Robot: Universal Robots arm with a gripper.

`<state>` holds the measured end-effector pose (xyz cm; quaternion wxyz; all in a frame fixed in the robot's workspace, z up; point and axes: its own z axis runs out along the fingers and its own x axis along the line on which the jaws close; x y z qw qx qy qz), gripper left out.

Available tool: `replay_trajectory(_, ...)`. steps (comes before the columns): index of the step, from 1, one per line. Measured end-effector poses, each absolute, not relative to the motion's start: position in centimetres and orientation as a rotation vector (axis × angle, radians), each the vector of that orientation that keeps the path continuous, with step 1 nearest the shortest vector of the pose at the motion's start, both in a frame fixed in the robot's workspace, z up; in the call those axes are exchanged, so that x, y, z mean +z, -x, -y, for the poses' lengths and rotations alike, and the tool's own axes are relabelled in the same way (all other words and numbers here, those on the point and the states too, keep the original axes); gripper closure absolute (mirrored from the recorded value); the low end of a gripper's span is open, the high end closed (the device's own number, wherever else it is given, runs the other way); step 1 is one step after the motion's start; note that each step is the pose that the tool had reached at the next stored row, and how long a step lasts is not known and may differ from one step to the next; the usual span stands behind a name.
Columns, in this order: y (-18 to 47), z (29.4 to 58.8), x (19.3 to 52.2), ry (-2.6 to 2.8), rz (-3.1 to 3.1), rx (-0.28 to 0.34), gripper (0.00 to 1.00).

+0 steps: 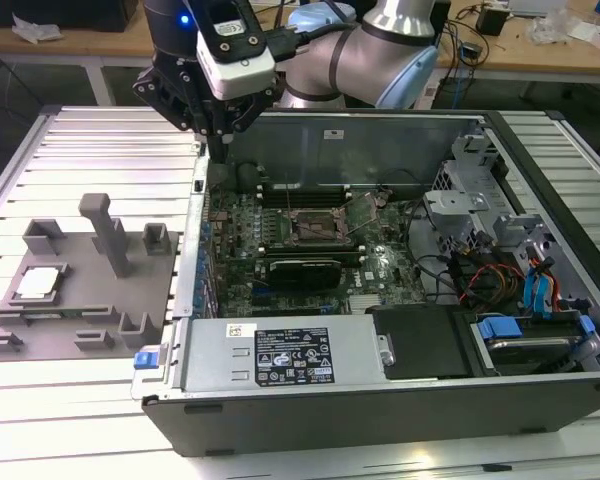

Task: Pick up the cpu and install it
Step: 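Reach for the cpu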

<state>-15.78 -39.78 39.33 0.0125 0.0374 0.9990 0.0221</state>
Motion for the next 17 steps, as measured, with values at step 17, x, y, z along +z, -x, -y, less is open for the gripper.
replay_trajectory(17,18.5,39.8,39.3,-0.117,-3.114,0.069,0.89)
